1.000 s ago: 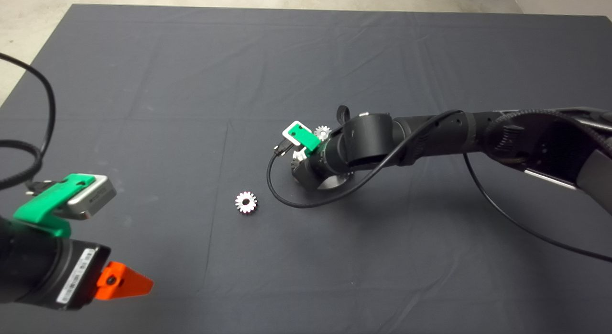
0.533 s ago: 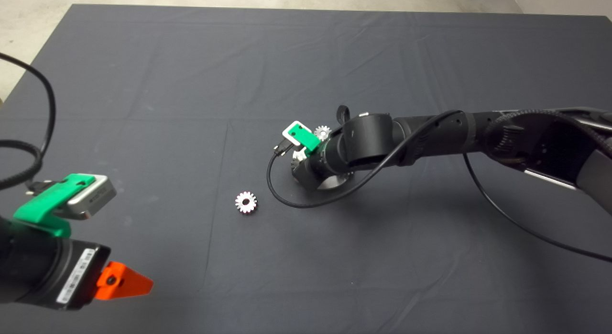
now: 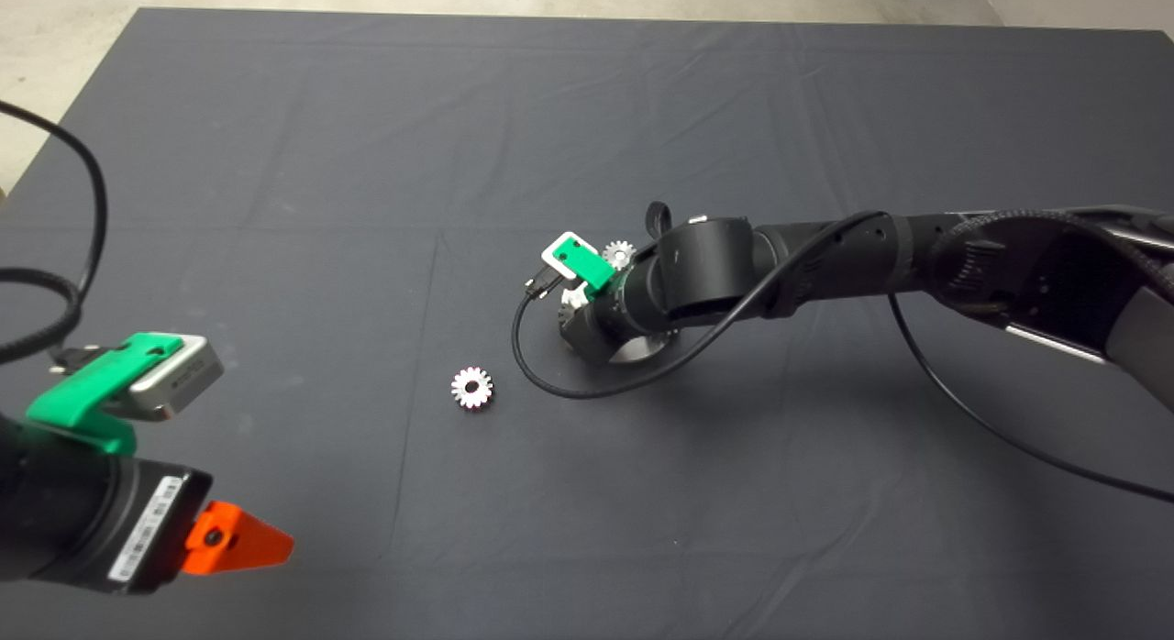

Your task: Remove an incorrectly installed larger gear and replace it with the correct smaller gear

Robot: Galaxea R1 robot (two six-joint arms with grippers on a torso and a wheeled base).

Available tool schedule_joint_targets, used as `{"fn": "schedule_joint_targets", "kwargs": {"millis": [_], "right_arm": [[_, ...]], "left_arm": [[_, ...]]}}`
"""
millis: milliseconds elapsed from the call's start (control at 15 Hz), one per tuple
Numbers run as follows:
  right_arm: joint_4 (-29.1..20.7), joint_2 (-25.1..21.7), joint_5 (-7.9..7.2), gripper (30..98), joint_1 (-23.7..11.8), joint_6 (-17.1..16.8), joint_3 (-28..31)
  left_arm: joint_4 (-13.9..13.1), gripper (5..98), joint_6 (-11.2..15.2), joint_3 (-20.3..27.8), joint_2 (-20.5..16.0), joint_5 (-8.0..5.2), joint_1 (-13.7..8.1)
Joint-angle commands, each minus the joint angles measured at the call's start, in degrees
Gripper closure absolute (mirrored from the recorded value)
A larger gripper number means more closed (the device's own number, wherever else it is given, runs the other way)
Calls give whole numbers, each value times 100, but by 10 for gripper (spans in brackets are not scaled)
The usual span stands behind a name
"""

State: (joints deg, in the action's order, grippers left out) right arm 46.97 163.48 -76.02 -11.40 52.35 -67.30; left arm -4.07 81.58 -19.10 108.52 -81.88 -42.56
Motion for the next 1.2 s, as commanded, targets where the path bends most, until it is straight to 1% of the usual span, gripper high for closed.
{"fn": "schedule_joint_targets", "kwargs": {"millis": [0, 67, 133, 200, 400, 533, 733, 867, 933, 1000, 1067, 1133], "right_arm": [[190, 33, -98, 820, -180, 40, 79], [181, 97, -220, 820, -254, 48, 79], [181, 154, -373, 819, -328, 65, 79], [178, 181, -422, 820, -346, 65, 79], [172, 181, -422, 820, -384, 83, 124], [172, 181, -422, 821, -477, 152, 210], [140, 166, -437, 822, -710, 320, 331], [-31, 145, -440, 822, -848, 346, 334], [-162, 128, -440, 822, -920, 437, 342], [-228, 106, -445, 822, -983, 598, 369], [-232, 58, -519, 822, -996, 759, 369], [-241, -2, -570, 822, -996, 835, 377]], "left_arm": [[-85, 54, -37, 84, -19, 6, -51], [-85, 54, -37, 84, -19, 6, -51], [-85, 54, -37, 84, -19, 6, -51], [-85, 54, -37, 84, -19, 9, -51], [-85, 54, -30, 84, -28, 6, -51], [-85, 54, -37, 84, -28, 15, -51], [-85, 54, -37, 84, -19, 15, -51], [-85, 54, -20, 84, -19, 16, -51], [-85, 54, -2, 84, -19, 23, -51], [-85, 54, 7, 84, 4, 37, -51], [-85, 54, 7, 84, 25, 111, -42], [-85, 54, 7, 77, 32, 178, -42]]}}
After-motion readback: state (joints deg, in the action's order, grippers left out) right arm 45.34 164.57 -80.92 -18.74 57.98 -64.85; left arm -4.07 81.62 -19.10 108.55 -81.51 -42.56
